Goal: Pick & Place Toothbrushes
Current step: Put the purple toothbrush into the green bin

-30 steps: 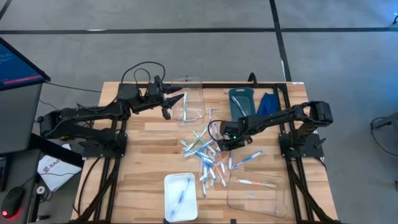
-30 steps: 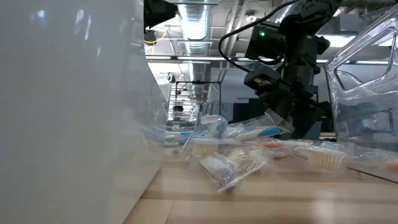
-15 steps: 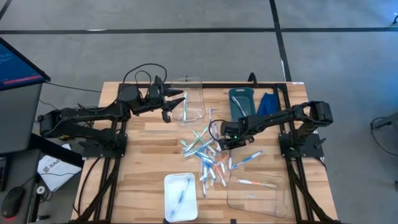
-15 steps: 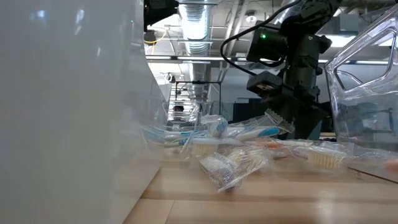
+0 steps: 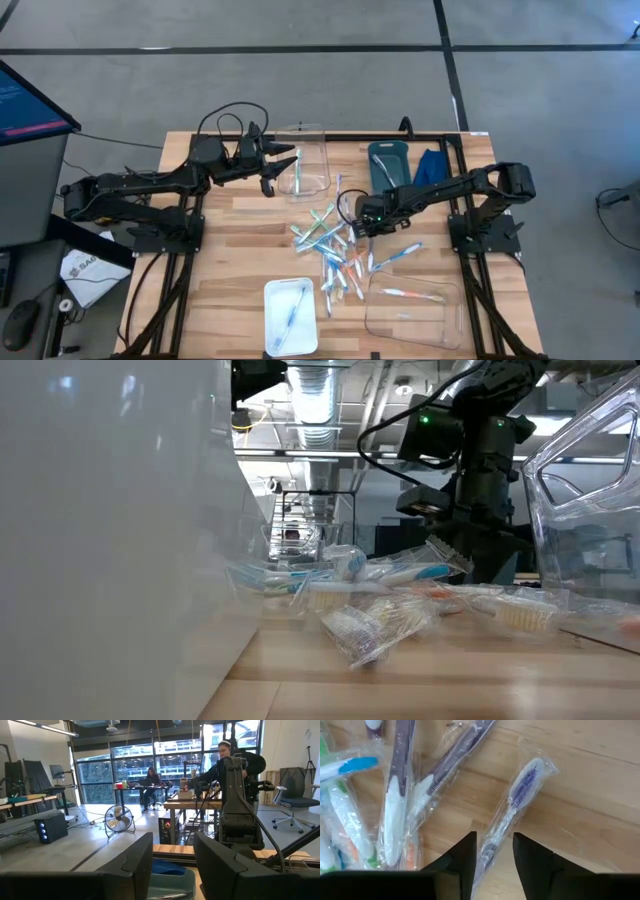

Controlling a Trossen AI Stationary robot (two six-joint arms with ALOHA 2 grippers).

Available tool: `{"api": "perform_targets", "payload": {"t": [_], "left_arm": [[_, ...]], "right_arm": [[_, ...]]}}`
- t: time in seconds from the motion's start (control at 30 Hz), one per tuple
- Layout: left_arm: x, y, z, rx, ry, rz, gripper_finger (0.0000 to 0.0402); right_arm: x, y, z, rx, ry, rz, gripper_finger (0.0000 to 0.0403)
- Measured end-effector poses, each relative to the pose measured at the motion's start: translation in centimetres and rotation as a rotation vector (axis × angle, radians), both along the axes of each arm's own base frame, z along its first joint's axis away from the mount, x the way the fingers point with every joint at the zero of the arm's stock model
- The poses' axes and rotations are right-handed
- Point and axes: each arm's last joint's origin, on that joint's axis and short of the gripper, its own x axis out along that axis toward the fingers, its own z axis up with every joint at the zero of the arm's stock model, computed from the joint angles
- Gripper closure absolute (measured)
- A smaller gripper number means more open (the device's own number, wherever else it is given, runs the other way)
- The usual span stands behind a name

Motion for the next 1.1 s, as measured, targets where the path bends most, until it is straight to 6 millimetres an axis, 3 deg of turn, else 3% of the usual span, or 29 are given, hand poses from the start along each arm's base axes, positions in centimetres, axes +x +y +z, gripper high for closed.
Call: {"api": "perform_targets", "payload": {"t": [0.3,0.6,0.83,0.97,1.1], "left_arm": [[0.1,-0.4,0.0,0.0,-0.001,-0.018,0.0266],[0.1,-0.4,0.0,0.001,-0.003,-0.019,0.0266],[0.2,-0.8,0.1,0.002,-0.008,-0.033,0.0266],[0.1,-0.8,0.2,0.005,-0.016,-0.033,0.0266],[0.1,-0.8,0.2,0.003,-0.008,-0.033,0.0266]], "right_arm": [[-0.1,-0.1,-0.1,-0.013,0.014,-0.063,0.0282],[0.3,0.0,-2.3,0.013,0.114,-0.072,0.0282],[0.0,0.0,-1.7,0.01,0.093,-0.077,0.0284],[0.0,0.0,-1.5,0.008,0.087,-0.08,0.0301],[-0.1,0.0,-1.6,0.006,0.097,-0.081,0.0344]]}}
